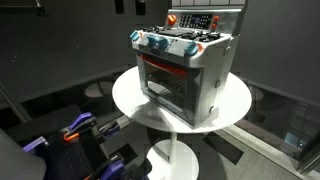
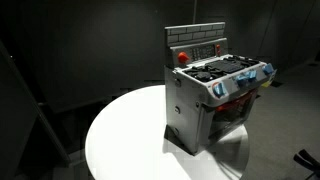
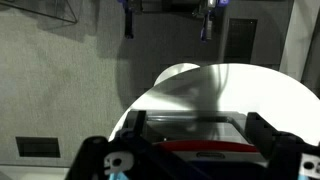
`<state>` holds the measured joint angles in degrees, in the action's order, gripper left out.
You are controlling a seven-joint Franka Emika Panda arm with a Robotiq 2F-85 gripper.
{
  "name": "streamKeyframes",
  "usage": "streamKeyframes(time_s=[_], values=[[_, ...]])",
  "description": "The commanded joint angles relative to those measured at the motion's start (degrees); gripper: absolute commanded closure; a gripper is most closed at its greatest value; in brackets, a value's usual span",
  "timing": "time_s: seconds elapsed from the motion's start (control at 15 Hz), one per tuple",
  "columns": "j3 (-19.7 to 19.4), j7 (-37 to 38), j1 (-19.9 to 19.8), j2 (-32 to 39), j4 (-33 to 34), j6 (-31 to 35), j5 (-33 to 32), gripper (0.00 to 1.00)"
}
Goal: Press the top button on the right side of the stove
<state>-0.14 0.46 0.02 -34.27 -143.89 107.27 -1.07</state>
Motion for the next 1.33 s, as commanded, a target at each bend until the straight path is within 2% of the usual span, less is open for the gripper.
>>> streamKeyframes(time_s=[0.0, 0.67, 1.27], values=[[0.08, -0.03, -0.08, 0.02, 0.1, -0.12, 0.06, 0.0], [0.08, -0.03, -0.08, 0.02, 0.1, -0.12, 0.06, 0.0], [0.0, 1.98, -1.64, 6.62, 6.74, 2.95, -0.49, 0.0]])
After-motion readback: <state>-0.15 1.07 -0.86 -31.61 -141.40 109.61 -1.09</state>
